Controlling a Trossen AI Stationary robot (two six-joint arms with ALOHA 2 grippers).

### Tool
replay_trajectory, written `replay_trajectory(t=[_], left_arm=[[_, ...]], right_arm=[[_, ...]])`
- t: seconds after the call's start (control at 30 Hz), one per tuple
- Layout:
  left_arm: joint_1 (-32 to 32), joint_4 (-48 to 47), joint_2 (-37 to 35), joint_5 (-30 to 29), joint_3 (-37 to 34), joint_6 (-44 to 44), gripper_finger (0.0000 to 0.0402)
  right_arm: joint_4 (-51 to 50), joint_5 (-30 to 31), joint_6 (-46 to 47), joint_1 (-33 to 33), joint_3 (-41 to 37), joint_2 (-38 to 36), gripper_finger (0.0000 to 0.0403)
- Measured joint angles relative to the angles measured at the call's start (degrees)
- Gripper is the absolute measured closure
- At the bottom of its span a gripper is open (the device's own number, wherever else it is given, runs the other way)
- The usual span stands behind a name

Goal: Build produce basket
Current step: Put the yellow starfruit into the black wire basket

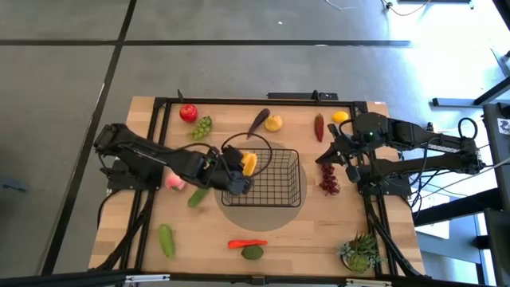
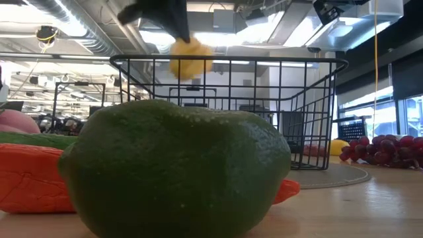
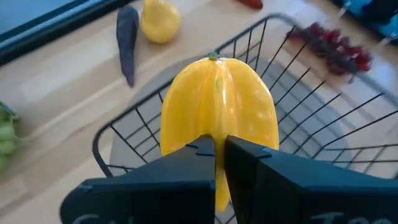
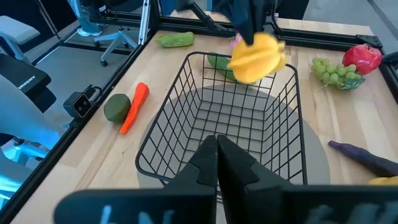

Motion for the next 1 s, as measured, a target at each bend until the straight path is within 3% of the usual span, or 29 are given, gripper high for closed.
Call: replay_trajectory(t=[0.43, 1.0], left_arm=[[2.67, 13.29, 0.00, 4.20, -14.39, -4.30, 0.0401], [5.97, 13.46, 1.64, 8.80, -16.69, -2.72, 0.0401]], right_arm=[[-0.02, 0.00, 0.00, 0.00, 0.00, 0.00, 0.0402], [-0.02, 0.03, 0.00, -0.01, 0.00, 0.00, 0.0402]])
